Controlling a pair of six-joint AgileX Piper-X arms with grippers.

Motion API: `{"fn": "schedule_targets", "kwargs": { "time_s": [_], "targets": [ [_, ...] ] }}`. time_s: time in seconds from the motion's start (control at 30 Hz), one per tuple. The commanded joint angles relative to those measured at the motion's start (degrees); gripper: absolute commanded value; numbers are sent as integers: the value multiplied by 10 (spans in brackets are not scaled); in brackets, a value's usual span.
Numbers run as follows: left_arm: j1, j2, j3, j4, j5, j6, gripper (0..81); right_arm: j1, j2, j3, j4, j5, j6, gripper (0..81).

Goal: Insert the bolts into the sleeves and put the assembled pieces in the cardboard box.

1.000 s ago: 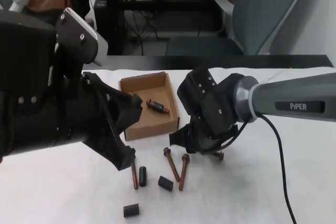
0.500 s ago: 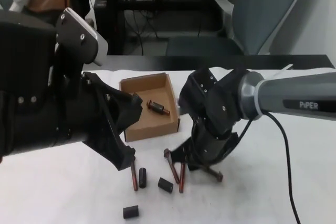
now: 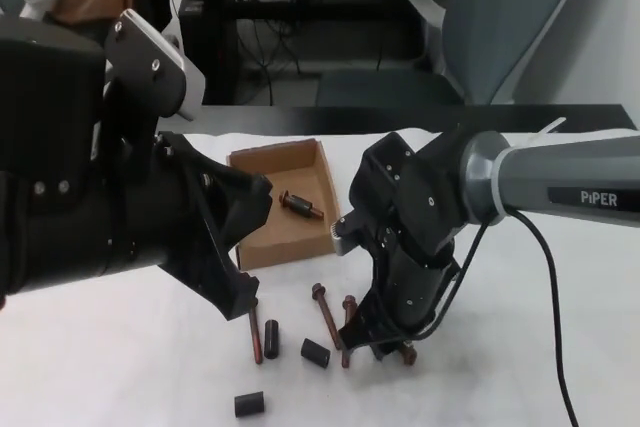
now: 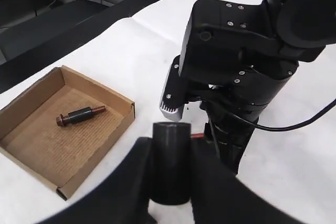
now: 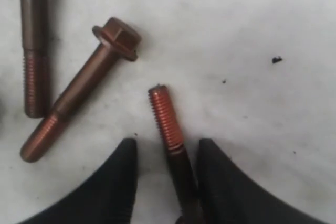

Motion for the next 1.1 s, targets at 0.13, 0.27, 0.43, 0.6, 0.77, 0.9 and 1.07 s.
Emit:
{"fn": "schedule_targets", "kwargs": {
  "time_s": [0.13, 0.27, 0.43, 0.6, 0.77, 0.9, 1.07],
  "targets": [
    [-1, -7, -4, -9, 5, -5, 18, -2, 0, 8, 43, 0, -96, 0],
    [-1, -10, -4, -8, 5, -5, 18, -2, 0, 6, 55, 69, -256, 0],
    [-1, -31, -4, -5, 5, -1, 18, -2, 0, 6, 49, 105, -520, 0],
    [-1, -42, -4, -5, 5, -1, 18, 1, -2, 6, 52, 64, -556, 0],
    [-1, -42, -4, -5, 5, -1, 18, 1, -12, 6, 71, 64, -587, 291],
    [-1, -42, -4, -5, 5, -1, 18, 1, -37, 6, 69, 103, -504, 700],
    [-1, -47, -4, 0, 5, -25, 18, 2, -90, -12, 46, 176, -269, 700]
  ]
}}
